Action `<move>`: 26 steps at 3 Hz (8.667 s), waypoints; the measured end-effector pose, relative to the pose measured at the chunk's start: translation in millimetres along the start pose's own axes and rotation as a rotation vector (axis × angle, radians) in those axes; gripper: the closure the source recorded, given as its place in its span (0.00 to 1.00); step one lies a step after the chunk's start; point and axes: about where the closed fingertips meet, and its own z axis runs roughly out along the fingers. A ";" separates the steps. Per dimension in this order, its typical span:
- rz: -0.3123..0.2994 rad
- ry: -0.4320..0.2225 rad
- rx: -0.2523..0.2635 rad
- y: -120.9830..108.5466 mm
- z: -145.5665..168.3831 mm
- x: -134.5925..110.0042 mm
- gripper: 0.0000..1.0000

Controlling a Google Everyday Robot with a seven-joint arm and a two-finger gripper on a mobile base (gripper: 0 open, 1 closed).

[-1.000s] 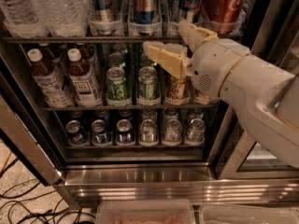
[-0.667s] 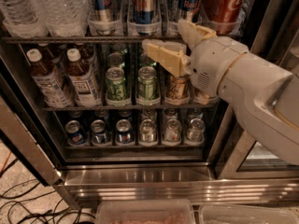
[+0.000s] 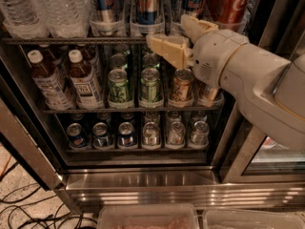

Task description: Pick redbull can from top shelf of fridge

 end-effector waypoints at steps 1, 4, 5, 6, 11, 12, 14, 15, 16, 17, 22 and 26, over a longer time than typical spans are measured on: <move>-0.008 0.005 -0.004 -8.9 11.4 -1.3 0.33; -0.027 -0.004 -0.090 -5.9 54.3 -7.6 0.33; -0.029 -0.010 -0.111 -5.0 65.5 -10.4 0.32; -0.023 -0.013 -0.128 -3.9 74.9 -10.2 0.32; 0.014 -0.009 -0.146 -7.0 98.5 -2.1 0.80; 0.014 -0.009 -0.146 -7.2 98.0 -4.9 1.00; -0.004 -0.028 -0.135 -2.8 88.8 -16.5 1.00; -0.023 -0.045 -0.135 -0.6 85.6 -26.1 1.00; -0.047 -0.069 -0.138 2.2 82.9 -36.9 1.00; -0.090 -0.094 -0.165 14.7 77.1 -50.2 1.00; -0.077 -0.003 -0.245 53.2 29.5 -11.1 1.00; -0.044 0.193 -0.452 92.5 -12.9 57.3 1.00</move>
Offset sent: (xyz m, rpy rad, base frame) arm 0.0488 0.0069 0.0054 -0.0307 0.0108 0.0447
